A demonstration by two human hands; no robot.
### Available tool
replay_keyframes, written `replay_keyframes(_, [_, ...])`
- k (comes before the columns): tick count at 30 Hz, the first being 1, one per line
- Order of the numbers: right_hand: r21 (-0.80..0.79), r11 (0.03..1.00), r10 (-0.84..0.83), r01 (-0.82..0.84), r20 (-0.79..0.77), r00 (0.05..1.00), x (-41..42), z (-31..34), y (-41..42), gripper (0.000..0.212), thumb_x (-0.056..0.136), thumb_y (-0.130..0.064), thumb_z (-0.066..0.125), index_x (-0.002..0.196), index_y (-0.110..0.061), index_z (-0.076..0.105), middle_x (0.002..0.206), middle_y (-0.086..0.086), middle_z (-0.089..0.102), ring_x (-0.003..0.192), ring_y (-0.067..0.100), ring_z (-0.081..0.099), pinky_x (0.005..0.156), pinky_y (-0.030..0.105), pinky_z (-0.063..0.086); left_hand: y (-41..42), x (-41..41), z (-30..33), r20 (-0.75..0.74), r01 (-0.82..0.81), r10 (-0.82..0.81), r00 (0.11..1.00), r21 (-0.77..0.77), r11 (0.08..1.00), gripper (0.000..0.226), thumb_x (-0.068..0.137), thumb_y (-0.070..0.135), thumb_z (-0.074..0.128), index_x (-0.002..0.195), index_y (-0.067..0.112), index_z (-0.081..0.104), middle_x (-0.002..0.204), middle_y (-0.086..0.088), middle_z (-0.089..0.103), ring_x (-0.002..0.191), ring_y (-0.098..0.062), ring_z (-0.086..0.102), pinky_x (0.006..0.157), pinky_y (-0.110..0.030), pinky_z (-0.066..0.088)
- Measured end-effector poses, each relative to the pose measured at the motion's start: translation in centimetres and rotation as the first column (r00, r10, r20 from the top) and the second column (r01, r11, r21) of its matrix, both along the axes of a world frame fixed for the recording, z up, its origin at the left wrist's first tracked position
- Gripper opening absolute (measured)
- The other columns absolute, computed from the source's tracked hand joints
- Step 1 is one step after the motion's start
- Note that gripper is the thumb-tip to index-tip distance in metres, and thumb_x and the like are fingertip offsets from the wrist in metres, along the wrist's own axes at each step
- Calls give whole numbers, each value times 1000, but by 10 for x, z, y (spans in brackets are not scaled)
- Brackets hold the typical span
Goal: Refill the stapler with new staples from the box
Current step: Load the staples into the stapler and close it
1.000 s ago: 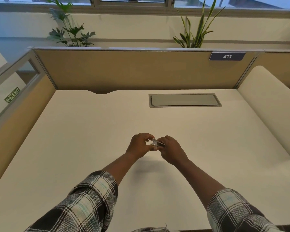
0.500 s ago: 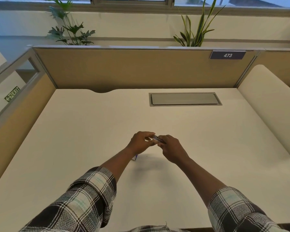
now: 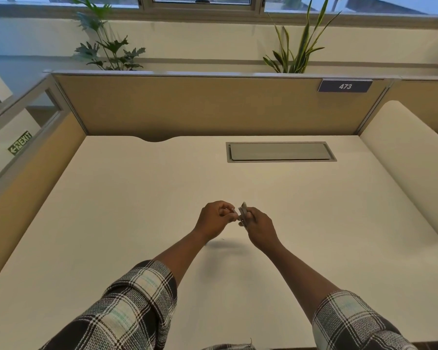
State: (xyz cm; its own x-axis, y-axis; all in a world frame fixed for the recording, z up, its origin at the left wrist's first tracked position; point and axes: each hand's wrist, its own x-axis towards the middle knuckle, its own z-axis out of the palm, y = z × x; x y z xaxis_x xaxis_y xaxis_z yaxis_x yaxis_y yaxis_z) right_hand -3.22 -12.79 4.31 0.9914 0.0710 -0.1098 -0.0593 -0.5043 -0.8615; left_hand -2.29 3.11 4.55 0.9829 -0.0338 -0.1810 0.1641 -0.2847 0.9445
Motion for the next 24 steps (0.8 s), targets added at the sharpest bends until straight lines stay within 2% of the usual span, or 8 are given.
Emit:
replay_keyframes(3, [40,998,-41,43,-41,998,0,1,2,30,99,-20,37,86,-18,64,78,-1,69,80,20,69,71,35,53,-2,-1,0,0,-31,31,1000,-31,999,14,77,13,76,88,9,69,79,-4,77,76,-14,75,84,-34,58])
replay_keyframes(8, [8,999,-45,45,-37,998,1,2,2,31,99,-20,38,91,-15,68,81,3,73,77,22,66,73,38,52,-6,0,3,-84,-114,103,991,-149,982,16,79,10,76,91,4,67,81,-11,77,73,-23,76,75,-34,57])
replay_keyframes(10, [-14,999,-39,38,-22,999,0,2,2,27,98,-28,44,96,-20,69,86,-3,73,80,16,66,74,33,51,-9,0,4,-127,-162,144,981,-142,977,17,80,14,75,93,6,67,81,-6,76,70,-18,75,65,-28,53])
replay_keyframes(12, [10,1000,-26,26,-26,999,-1,1,2,21,93,-32,57,109,-26,68,99,-9,72,87,9,67,76,24,51,-11,2,3,-158,-197,175,972,-137,971,17,82,17,72,96,9,68,87,-7,76,74,-17,75,65,-27,53])
replay_keyframes(15, [-75,997,-35,34,-20,999,1,-3,0,37,81,-26,71,117,-26,67,104,-4,65,85,11,68,82,28,53,-16,6,-1,-197,-232,202,959,-144,962,16,84,16,70,99,10,69,91,-10,75,75,-20,75,67,-29,57])
replay_keyframes(19, [-235,971,-42,41,3,999,7,-8,-1,26,77,-25,70,103,-20,72,91,1,71,84,18,67,79,34,53,-23,9,-8,-248,-258,222,943,-120,959,20,83,16,71,102,9,71,88,-8,76,71,-17,75,64,-27,58])
replay_keyframes(21, [-256,965,-63,61,-1,998,9,-12,1,21,77,-26,69,95,-18,73,87,0,72,82,18,66,74,35,53,-27,11,-13,-254,-272,245,936,-78,959,23,82,18,72,104,9,72,91,-6,76,72,-17,75,67,-30,61])
replay_keyframes(24, [-253,965,-80,72,-19,997,13,-18,3,22,77,-30,72,94,-17,72,86,-2,72,80,17,66,72,34,53,-31,16,-20,-258,-291,275,926,-23,956,28,82,16,73,109,8,72,102,-11,74,77,-22,75,68,-34,63])
